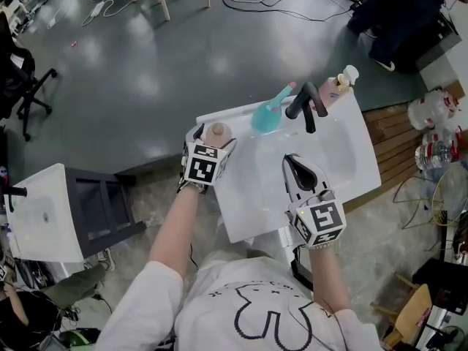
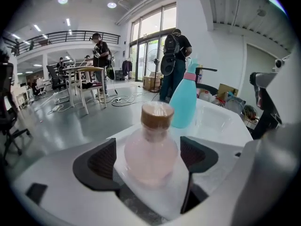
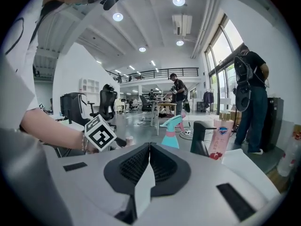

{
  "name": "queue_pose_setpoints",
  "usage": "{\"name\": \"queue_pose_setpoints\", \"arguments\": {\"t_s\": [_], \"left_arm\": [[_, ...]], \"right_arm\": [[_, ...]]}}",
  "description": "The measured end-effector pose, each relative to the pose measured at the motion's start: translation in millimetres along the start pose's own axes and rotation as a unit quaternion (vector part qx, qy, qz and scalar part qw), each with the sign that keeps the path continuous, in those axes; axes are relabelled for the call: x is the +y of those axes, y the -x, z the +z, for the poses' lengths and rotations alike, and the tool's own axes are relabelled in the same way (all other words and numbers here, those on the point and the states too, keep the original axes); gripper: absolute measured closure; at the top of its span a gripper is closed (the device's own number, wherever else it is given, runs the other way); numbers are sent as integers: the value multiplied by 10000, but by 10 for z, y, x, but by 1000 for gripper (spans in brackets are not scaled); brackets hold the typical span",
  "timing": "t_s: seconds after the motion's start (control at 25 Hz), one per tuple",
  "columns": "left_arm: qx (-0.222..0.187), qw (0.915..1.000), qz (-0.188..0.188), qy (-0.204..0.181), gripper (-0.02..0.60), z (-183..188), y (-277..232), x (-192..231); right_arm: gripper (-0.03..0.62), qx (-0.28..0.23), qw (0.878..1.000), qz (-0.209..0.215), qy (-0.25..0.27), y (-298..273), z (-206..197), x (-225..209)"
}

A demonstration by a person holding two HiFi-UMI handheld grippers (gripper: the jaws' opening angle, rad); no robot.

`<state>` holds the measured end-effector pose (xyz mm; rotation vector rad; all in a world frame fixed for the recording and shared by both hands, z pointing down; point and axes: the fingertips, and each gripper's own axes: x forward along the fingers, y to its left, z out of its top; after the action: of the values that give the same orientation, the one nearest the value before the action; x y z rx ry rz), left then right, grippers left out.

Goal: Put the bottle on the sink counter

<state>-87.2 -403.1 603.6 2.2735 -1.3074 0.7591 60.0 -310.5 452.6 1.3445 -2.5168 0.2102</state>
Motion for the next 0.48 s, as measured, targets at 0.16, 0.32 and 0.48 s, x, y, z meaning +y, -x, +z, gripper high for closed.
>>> {"name": "queue_pose_setpoints", "arguments": {"t_s": [0.16, 0.32, 0.48], "left_arm": [[-102, 9998, 157, 1, 164, 10, 187, -18], [-226, 9993, 303, -12, 164, 15, 395, -70], [-486, 9983, 309, 86, 164, 84, 653, -187]], "right_arm": [[566, -92, 9999, 38, 75, 84, 73, 61], [566, -213, 9996, 105, 164, 189, 157, 140], [566, -364, 9989, 173, 233, 337, 239, 216]]}}
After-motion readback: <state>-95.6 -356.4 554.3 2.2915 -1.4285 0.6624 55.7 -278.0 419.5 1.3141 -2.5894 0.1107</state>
